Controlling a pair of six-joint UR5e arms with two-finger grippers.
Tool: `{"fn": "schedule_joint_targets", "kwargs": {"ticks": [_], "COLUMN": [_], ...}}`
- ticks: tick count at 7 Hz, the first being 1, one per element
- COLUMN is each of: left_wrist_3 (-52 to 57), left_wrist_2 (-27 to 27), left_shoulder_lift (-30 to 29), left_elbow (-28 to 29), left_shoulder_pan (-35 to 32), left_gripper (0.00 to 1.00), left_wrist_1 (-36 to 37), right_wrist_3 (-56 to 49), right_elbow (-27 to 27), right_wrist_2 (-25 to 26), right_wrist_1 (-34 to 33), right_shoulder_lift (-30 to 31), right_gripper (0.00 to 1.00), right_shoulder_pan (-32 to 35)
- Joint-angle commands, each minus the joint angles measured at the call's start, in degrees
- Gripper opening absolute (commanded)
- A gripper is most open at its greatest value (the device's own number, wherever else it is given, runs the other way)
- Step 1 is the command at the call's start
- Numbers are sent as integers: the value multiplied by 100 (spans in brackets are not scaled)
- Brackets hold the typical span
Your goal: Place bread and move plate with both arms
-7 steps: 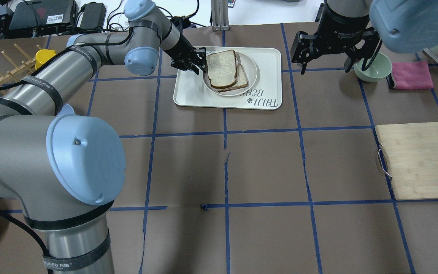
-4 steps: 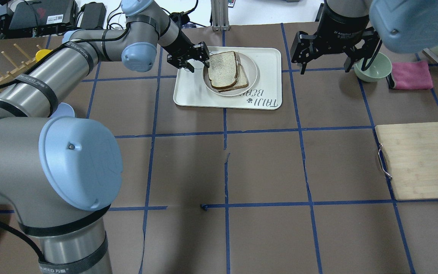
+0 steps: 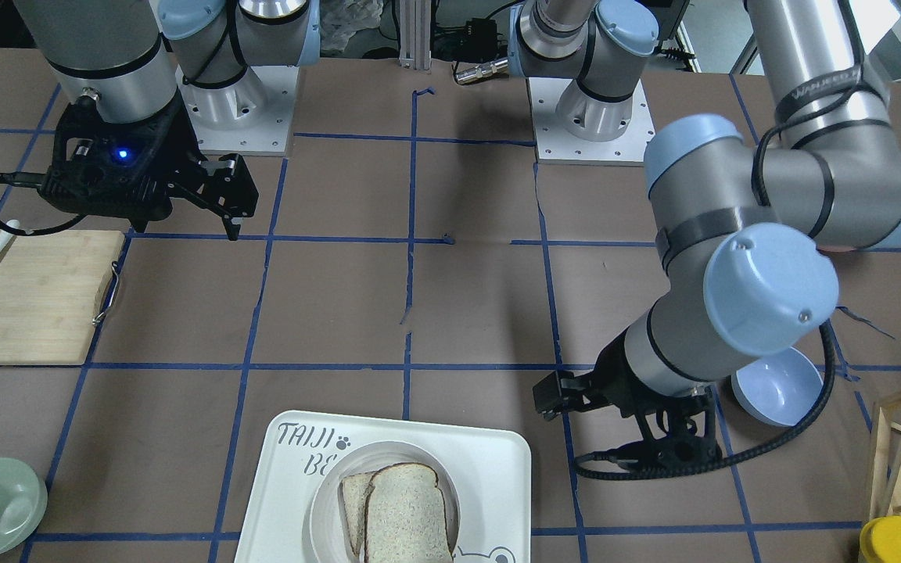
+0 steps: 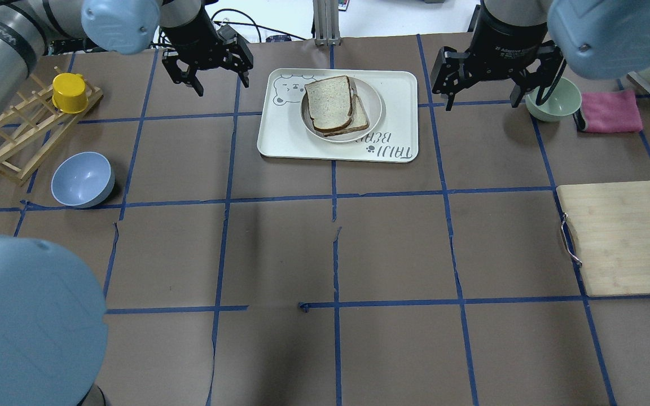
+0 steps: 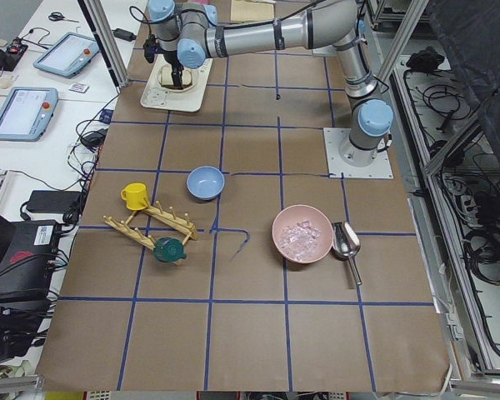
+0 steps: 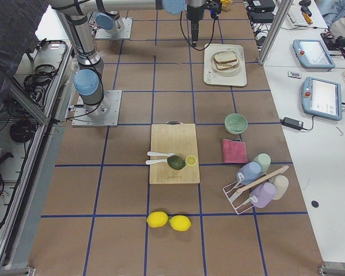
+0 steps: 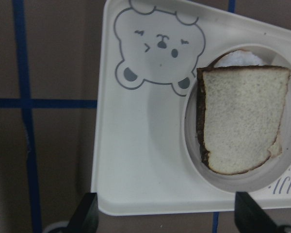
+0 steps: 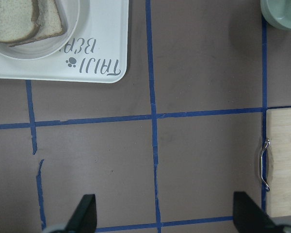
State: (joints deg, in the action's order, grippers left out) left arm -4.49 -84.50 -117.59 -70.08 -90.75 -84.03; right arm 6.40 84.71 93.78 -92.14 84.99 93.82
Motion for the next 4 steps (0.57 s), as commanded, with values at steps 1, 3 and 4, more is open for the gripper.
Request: {"fn": "schedule_joint_targets", "kwargs": {"ticks": [1, 3, 4], "left_wrist_3": [1, 1, 1], "left_wrist_2": [-574, -559, -515], "left_shoulder_lift": [751, 1472, 1780], "left_elbow": [-311, -750, -1066], "left_shoulder_pan": [57, 162, 171], "left_gripper": [100, 100, 100], "left_wrist_1": [-752, -895, -896], "right_wrist_3": [-16, -16, -16], "right_elbow": [-7, -7, -7], "right_wrist_2": [-35, -35, -35], "right_wrist_1": [12, 3, -6], "right_shoulder_lift": [9, 0, 0], "right_gripper": [100, 100, 100], "right_shoulder_pan": [-13, -4, -13]}}
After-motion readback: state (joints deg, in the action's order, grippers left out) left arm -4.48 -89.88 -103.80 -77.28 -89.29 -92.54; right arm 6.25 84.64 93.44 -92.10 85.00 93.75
